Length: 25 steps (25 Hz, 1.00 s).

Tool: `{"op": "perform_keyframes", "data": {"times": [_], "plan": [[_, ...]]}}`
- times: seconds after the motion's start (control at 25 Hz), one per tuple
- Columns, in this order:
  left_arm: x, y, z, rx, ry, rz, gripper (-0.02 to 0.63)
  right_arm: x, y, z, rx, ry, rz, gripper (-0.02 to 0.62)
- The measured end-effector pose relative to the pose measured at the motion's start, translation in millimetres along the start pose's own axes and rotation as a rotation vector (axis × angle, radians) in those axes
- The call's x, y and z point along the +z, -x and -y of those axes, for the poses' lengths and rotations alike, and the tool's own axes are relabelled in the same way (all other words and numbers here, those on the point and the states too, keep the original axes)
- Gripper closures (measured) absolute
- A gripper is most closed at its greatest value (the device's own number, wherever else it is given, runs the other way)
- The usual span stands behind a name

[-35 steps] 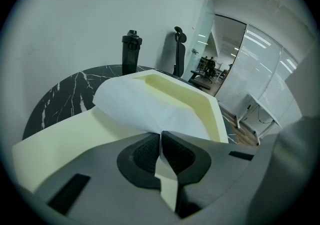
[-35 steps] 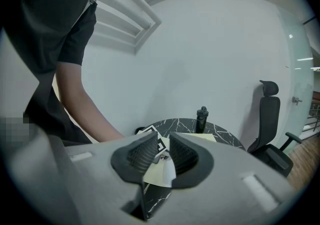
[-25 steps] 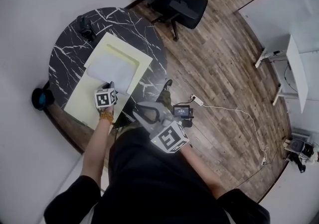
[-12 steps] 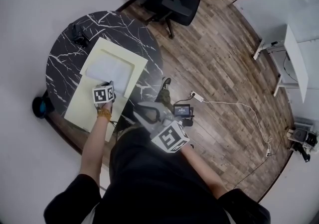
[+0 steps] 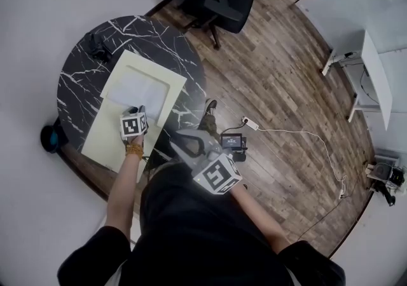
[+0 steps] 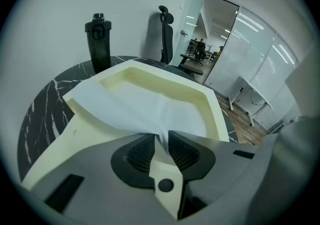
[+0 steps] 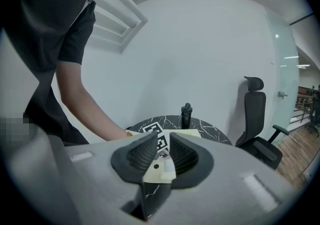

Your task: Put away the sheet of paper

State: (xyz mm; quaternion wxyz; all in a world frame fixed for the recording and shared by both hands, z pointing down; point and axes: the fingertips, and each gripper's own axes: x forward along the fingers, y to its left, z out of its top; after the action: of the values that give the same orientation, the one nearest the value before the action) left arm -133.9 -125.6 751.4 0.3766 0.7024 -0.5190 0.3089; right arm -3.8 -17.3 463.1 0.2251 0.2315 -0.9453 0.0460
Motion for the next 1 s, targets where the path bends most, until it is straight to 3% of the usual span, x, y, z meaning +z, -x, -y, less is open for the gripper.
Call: {"op": "perform_keyframes", "data": {"times": [0.36, 0.56, 0.8, 1.0], "plan": [[-15.6, 21.7, -5.5, 0.075, -0.235, 0.065, 0.440, 0.0, -1.4, -5.8, 0.023, 0.002, 0.002, 0.528], [-12.5, 43.4, -4.8, 0.098, -0.206, 0.082, 0.395, -3.8, 2.2, -4.1, 0.008, -0.008, 0.009, 0.528], [-8.2, 62.7, -19.5, 0.141, -0.106, 0.196, 0.362, -5.2, 1.0, -6.8, 0.016, -0.009, 0.012, 0.528], [-16.8, 76.6, -20.2, 0.172, -0.139, 0.197, 0.362, -3.5, 2.0, -9.2, 0.023, -0.005, 0.011, 0.528]]}}
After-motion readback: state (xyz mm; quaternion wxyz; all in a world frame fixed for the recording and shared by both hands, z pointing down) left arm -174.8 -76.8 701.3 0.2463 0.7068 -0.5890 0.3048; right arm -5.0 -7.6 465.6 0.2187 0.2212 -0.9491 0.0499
